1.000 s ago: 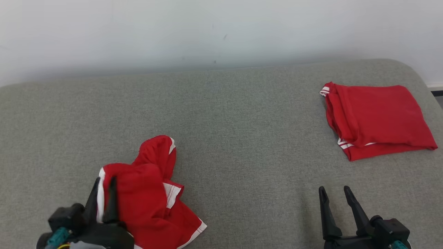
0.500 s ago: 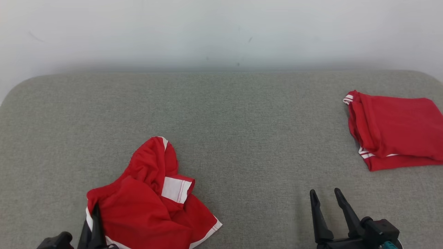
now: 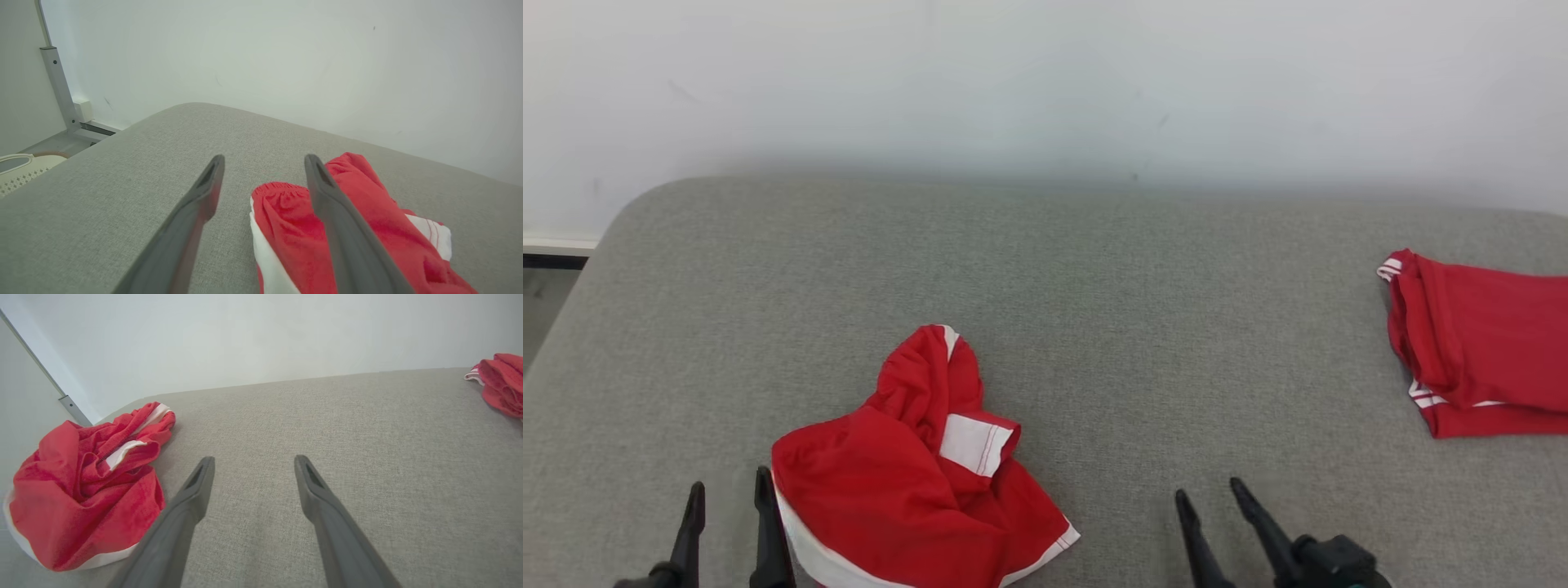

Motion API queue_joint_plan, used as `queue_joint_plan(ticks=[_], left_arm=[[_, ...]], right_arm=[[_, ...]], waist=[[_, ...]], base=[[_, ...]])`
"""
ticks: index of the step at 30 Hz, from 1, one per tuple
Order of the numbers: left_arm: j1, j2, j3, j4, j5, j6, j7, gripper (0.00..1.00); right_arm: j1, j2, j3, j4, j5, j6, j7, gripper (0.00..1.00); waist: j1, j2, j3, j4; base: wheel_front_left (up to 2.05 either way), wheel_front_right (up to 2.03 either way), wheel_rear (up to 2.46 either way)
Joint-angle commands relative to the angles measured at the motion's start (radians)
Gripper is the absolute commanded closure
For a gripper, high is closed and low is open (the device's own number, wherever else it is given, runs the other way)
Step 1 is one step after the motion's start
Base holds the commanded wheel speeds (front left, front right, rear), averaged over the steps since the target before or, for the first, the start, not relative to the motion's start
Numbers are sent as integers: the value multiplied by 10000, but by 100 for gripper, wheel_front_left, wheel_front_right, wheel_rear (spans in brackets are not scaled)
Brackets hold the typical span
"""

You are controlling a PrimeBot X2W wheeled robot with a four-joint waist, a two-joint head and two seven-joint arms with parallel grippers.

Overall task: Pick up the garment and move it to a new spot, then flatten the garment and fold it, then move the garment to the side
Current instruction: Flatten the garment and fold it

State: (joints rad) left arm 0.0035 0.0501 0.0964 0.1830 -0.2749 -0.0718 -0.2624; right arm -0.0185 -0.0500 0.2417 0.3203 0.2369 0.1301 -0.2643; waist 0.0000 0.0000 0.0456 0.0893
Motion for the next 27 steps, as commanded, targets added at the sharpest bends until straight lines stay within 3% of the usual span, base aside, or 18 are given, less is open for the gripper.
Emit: queue_joint_plan(ticks=[1,9,23,24,26,27], left_arm=[[258,11,-25,-83,290,-34,-20,0],[945,4,-356,-9,1285,-41,-20,0],[651,2,-513,369,909,-19,-21,0],[642,2,-521,392,906,-18,-21,0],[636,5,-514,446,860,-1,-21,0],[626,4,-517,444,841,7,-21,0]], right_arm=[[-148,-9,212,133,-5,6,-5,0],[-947,-12,1568,1615,47,6,-5,0],[-3136,-6,3806,5437,434,6,-5,0],[-3283,-7,3973,5633,526,6,-3,19],[-3394,-13,4257,6027,722,6,0,100],[-3467,-12,4314,6086,835,6,0,100]], waist=[[0,0,-156,199],[0,0,-287,643],[0,0,-87,1399],[0,0,-83,1423],[0,0,-84,1448],[0,0,-83,1450]], base=[[0,0,0],[0,0,0],[0,0,0],[0,0,0],[0,0,0],[0,0,0]])
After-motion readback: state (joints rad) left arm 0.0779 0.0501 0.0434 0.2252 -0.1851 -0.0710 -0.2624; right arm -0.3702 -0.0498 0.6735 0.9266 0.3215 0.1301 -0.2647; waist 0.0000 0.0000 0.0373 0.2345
